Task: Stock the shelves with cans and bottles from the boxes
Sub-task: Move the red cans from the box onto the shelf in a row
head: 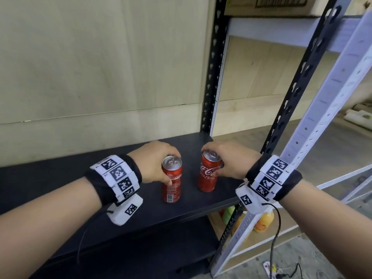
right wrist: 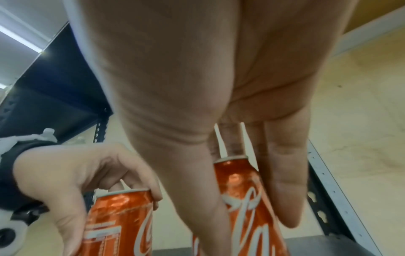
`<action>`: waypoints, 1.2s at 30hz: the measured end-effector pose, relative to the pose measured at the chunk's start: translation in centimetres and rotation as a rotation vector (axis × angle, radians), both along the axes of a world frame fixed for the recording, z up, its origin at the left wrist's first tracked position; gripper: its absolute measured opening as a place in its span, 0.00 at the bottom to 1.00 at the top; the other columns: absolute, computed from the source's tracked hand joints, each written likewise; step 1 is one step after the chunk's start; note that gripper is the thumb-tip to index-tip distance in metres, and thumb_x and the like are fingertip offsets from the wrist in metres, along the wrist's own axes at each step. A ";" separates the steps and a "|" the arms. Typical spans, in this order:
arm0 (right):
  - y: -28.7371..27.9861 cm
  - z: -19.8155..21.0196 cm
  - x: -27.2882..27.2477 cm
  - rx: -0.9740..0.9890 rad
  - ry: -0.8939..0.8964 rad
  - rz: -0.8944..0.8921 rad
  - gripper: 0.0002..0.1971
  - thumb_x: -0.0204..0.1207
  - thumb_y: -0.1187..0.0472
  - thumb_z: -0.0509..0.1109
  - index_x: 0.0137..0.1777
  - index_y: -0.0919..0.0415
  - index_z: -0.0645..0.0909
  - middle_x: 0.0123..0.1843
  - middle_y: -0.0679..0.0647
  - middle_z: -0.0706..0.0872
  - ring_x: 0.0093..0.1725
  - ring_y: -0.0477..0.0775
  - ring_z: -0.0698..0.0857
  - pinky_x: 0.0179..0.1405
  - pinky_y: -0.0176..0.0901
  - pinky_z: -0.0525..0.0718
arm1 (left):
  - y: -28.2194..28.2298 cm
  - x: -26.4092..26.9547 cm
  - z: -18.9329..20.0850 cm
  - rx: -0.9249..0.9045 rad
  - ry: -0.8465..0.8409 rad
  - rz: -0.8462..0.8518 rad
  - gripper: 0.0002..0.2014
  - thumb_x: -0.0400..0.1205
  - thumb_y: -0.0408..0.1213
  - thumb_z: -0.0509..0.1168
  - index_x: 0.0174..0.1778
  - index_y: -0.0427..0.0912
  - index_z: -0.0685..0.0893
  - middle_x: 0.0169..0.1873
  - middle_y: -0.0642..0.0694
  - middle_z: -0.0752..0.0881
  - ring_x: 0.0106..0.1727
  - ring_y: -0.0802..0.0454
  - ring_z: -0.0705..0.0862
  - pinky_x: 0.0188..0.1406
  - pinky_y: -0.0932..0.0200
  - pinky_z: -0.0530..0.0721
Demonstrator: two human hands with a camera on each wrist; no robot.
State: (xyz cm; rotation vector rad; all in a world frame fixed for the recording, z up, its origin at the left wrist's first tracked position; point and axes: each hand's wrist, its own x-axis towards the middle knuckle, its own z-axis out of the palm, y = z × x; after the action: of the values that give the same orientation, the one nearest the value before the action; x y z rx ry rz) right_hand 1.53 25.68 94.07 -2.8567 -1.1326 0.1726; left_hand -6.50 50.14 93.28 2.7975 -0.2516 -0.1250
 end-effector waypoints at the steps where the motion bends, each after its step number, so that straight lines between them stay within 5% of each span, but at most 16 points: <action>1: 0.3 0.3 0.2 -0.020 -0.004 0.003 0.39 0.70 0.54 0.84 0.79 0.48 0.70 0.72 0.50 0.81 0.68 0.53 0.82 0.66 0.48 0.83 | -0.1 0.5 0.0 -0.005 0.001 -0.013 0.33 0.63 0.46 0.87 0.64 0.55 0.84 0.58 0.60 0.83 0.58 0.58 0.83 0.60 0.52 0.86; 12: 2.1 0.7 1.7 -0.048 0.004 -0.024 0.32 0.68 0.55 0.85 0.71 0.51 0.76 0.64 0.51 0.85 0.59 0.54 0.85 0.56 0.49 0.86 | -2.7 5.7 -0.6 -0.021 -0.031 -0.026 0.31 0.62 0.45 0.88 0.59 0.53 0.85 0.53 0.56 0.87 0.51 0.56 0.87 0.55 0.51 0.88; 26: 5.3 1.1 8.4 -0.043 -0.006 -0.158 0.30 0.64 0.57 0.88 0.65 0.58 0.82 0.60 0.56 0.85 0.57 0.59 0.87 0.58 0.55 0.88 | -2.7 12.9 0.9 0.095 -0.027 0.080 0.34 0.64 0.41 0.87 0.66 0.48 0.84 0.58 0.48 0.87 0.56 0.47 0.87 0.56 0.50 0.87; 36: 8.3 1.9 13.9 -0.081 -0.011 -0.207 0.27 0.65 0.57 0.88 0.60 0.66 0.83 0.57 0.61 0.87 0.54 0.61 0.88 0.51 0.49 0.88 | -2.1 18.8 1.6 0.200 -0.070 0.153 0.31 0.67 0.42 0.86 0.65 0.42 0.84 0.59 0.44 0.83 0.57 0.44 0.85 0.56 0.51 0.85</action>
State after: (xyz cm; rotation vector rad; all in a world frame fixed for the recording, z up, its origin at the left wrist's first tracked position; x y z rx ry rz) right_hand 15.46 34.01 95.93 -3.0248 -0.8414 0.1949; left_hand 12.29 47.99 94.86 3.0108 -0.0428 -0.0164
